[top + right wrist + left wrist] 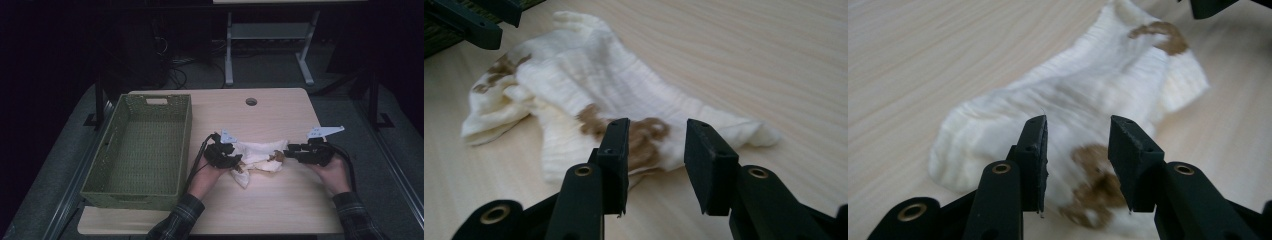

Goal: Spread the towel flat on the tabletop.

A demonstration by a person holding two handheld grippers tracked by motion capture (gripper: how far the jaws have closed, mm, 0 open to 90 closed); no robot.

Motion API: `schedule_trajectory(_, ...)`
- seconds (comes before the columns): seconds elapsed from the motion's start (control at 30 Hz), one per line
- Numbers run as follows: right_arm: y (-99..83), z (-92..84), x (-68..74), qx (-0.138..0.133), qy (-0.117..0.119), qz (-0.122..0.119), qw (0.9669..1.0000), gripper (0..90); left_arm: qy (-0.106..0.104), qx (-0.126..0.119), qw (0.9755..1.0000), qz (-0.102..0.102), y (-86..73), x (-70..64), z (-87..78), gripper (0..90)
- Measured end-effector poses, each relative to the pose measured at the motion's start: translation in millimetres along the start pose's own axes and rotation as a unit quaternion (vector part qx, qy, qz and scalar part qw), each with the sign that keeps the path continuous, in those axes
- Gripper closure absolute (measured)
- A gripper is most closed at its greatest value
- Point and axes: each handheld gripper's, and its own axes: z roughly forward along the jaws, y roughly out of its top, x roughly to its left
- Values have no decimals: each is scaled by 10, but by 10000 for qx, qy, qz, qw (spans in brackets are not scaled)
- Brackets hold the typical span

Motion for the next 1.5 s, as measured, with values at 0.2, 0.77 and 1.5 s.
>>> schedule_trajectory(0.2,-106,46,223,159,144,-75,9997,619,-193,11,9998,79,-188,-154,-101,587)
schedule_trajectory(0.77,-246,276,428,587,-12,-208,9981,561,-156,296,9984,466,-362,-411,138,576)
schedule_trajectory(1.5,-174,-262,220,-132,-186,-165,9996,859,275,-585,9978,-139,-131,-92,-408,860)
